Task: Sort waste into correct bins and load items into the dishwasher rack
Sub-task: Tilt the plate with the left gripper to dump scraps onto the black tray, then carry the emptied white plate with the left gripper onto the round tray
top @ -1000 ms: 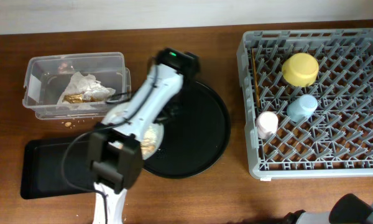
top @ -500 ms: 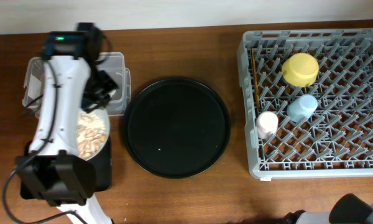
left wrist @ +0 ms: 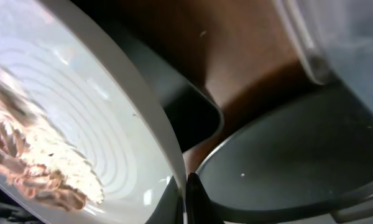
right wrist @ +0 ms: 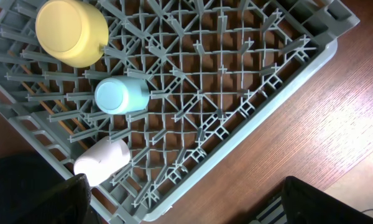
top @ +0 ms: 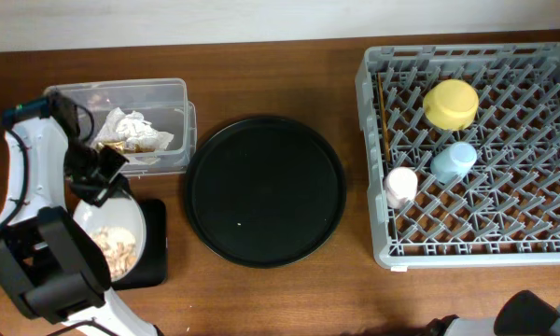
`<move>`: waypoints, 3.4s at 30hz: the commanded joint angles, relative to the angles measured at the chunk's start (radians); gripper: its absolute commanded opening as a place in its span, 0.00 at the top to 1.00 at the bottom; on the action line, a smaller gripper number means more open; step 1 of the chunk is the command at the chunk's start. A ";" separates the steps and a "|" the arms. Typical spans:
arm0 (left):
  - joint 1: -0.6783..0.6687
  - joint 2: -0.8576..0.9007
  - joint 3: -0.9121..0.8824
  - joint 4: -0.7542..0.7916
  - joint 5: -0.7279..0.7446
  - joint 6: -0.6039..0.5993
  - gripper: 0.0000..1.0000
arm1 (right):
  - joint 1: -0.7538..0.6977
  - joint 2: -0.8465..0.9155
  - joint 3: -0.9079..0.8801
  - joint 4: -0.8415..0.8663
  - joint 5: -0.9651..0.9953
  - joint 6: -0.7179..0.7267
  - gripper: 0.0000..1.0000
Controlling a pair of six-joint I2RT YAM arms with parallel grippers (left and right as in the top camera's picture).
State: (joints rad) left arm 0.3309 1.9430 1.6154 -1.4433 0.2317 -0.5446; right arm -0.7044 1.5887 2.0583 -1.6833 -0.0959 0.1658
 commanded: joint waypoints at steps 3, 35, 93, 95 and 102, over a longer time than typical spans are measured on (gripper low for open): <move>0.055 -0.012 -0.035 0.021 0.162 0.136 0.99 | -0.004 0.005 0.004 0.000 -0.005 0.008 0.01; 0.505 -0.123 -0.038 -0.245 0.854 0.771 0.99 | -0.004 0.005 0.004 0.000 -0.005 0.008 0.01; -0.836 -0.466 -0.171 0.461 -0.090 -0.119 0.99 | -0.004 0.005 0.004 0.000 -0.005 0.008 0.01; -0.933 -0.411 -0.171 0.492 -0.210 -0.122 0.99 | -0.004 0.005 0.004 0.000 -0.005 0.008 0.01; -1.058 -0.170 -0.171 0.573 -0.334 -0.121 0.99 | -0.004 0.005 0.004 0.000 -0.005 0.008 0.01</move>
State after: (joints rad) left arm -0.7113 1.6829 1.4422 -0.8886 0.0387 -0.6476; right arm -0.7044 1.5894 2.0583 -1.6833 -0.0963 0.1654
